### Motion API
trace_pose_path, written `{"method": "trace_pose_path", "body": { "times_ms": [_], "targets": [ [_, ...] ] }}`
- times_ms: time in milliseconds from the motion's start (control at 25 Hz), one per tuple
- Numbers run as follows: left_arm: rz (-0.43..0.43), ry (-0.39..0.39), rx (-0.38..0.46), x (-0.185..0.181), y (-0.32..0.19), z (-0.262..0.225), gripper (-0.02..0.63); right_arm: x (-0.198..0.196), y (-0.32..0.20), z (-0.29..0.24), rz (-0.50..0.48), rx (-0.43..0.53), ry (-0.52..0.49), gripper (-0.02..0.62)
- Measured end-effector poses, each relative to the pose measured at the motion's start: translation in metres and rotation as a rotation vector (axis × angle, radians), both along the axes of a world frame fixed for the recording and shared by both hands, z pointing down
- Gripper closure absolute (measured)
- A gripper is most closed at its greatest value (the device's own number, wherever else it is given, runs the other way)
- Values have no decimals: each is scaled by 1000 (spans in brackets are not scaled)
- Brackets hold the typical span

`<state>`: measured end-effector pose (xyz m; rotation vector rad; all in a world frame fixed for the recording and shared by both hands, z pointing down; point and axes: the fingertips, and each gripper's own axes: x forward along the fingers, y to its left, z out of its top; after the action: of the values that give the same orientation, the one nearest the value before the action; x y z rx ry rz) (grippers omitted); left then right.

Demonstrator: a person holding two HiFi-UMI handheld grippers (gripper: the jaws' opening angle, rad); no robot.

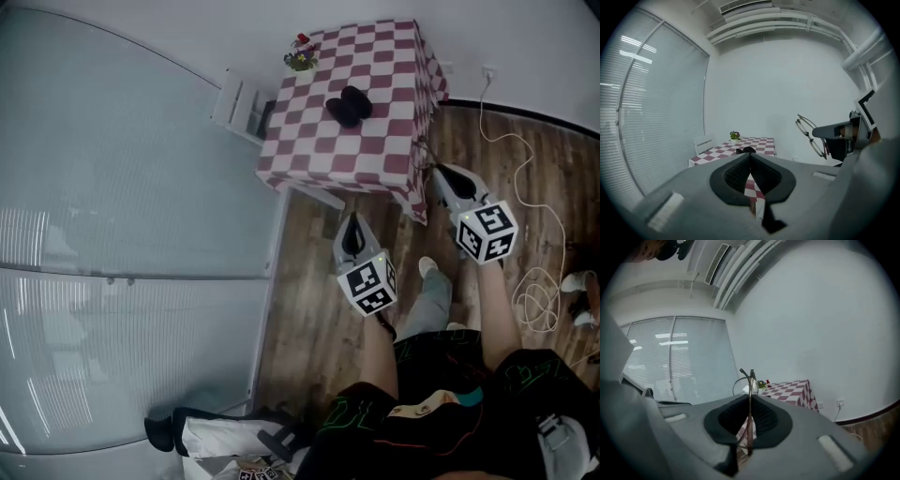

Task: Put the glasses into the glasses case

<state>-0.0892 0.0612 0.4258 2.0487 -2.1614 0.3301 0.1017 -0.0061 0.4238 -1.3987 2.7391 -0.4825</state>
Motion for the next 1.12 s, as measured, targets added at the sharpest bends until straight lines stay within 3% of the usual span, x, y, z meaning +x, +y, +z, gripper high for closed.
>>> {"method": "trace_pose_path", "body": {
  "times_ms": [280,480,1120],
  "targets": [
    [56,-16,-40,7,-62,16,599,-5,-51,19,25,-38,19,577],
    [32,17,-41,-10,-97,23,598,-3,-89,27,57,-47,91,577],
    [-68,158,-46,-57,-189,55,599,-71,-179,12,-86,29,295,577]
  ]
}}
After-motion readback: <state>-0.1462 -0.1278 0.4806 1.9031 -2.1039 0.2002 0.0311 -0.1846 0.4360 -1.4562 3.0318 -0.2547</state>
